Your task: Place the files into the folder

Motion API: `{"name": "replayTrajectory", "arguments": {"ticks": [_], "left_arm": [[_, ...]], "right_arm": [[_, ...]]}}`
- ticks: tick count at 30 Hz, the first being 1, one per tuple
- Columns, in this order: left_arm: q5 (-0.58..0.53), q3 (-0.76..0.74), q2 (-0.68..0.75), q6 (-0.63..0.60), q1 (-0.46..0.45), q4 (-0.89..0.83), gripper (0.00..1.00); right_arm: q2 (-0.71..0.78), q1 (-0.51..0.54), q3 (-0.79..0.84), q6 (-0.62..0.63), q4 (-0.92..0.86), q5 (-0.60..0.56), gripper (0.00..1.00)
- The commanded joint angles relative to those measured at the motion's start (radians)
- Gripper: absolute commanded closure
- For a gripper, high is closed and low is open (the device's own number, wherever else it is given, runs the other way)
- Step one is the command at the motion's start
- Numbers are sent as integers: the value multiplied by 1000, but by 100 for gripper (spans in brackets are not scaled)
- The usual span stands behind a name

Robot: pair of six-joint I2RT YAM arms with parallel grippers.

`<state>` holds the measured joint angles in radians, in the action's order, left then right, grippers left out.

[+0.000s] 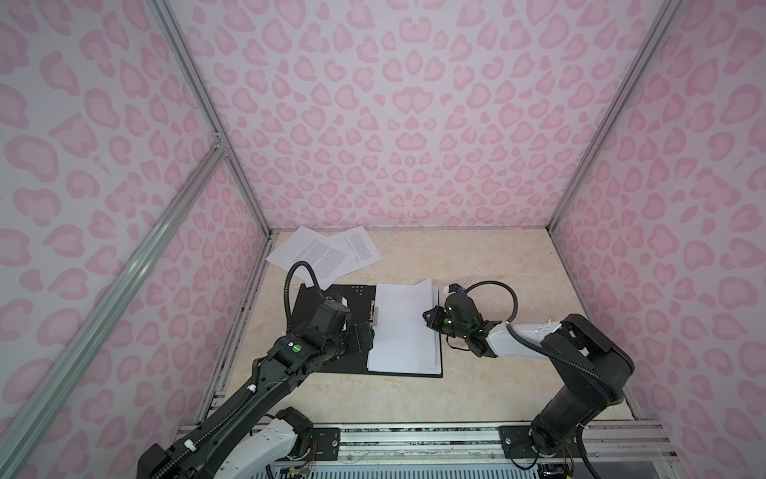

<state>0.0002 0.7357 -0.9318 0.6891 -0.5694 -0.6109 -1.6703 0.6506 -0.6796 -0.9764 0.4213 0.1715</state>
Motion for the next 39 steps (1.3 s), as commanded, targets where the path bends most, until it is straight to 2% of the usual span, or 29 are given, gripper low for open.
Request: {"name": "replayTrajectory", "arguments": {"ticks": [1, 3, 6, 11, 15, 19, 24, 28, 32, 39], "left_arm": [[-1, 20, -16, 24, 5, 15, 2], [-8, 32, -34, 37, 13, 10, 2], [6, 57, -74, 53, 52, 18, 2], [40, 123, -168, 73, 174, 57, 2], [85, 207, -292, 89, 297, 124, 3], [47, 321, -478, 80, 391, 179, 2], [38, 482, -747, 4, 477, 290, 3], [113, 684, -983, -32, 546, 302, 2], [163, 804, -1111, -71, 563, 361, 2], [210, 1024, -1313, -72, 580, 315, 2]], "right_arm": [[18, 2, 19, -12, 10, -43, 64], [55, 4, 47, -28, 8, -89, 45], [121, 4, 55, -24, -70, -158, 25], [190, 1, 54, -11, -132, -194, 4], [212, -3, 33, 20, -172, -190, 3], [225, -29, -6, 65, -260, -195, 3], [227, -97, 0, 117, -242, -93, 3], [226, -140, -15, 180, -257, -30, 3], [228, -162, -20, 229, -254, 3, 3], [191, -196, -17, 241, -216, 75, 3]]}}
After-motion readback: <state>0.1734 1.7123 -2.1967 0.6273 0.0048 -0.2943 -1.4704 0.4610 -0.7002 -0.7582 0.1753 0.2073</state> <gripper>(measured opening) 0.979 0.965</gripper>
